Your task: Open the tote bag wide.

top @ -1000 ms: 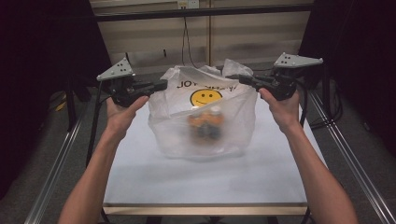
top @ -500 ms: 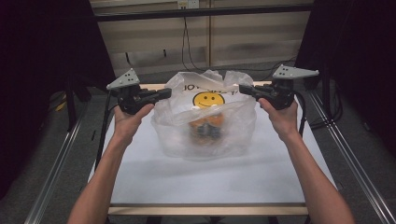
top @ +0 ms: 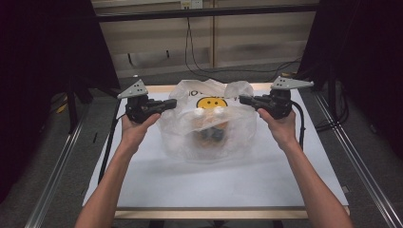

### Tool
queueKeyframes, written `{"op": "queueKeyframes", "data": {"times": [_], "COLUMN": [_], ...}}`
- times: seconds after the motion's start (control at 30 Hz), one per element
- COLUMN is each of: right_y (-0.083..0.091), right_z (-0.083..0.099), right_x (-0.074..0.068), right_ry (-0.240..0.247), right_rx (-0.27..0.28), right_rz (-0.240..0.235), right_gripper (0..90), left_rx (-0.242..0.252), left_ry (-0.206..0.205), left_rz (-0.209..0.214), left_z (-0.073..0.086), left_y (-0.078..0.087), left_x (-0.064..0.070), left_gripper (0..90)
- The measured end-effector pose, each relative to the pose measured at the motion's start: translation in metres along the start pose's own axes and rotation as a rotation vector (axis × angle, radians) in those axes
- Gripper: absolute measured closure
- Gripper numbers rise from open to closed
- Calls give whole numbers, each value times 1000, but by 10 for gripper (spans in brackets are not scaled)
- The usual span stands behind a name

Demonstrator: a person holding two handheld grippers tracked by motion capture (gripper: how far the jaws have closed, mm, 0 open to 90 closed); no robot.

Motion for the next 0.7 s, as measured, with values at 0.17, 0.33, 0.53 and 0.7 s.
{"op": "queueKeyframes", "data": {"times": [0.17,0.33,0.53,0.7], "right_y": [-2,-1,-1,-5], "right_z": [15,20,35,52], "right_x": [1,-4,-9,-10], "right_ry": [-24,-15,-25,-44], "right_rx": [-14,-14,-54,-85], "right_rz": [1,-8,-15,-24], "right_gripper": [900,900,900,900], "left_rx": [-18,-18,-47,-69], "left_ry": [28,44,26,44], "left_rz": [-1,15,5,3], "left_z": [14,22,33,48], "left_y": [-6,-7,-9,-13], "left_x": [-5,-5,-4,-10], "left_gripper": [900,900,900,900]}}
Point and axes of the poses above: each handheld gripper's, and its own axes: y roughly backward along the jaws, z roughly out of its underside, x roughly to its right, the point moved 4 cm from there along -y, roughly forward along the jaws, and after that the axes turned 13 degrees about y, right-handed, at the moved point
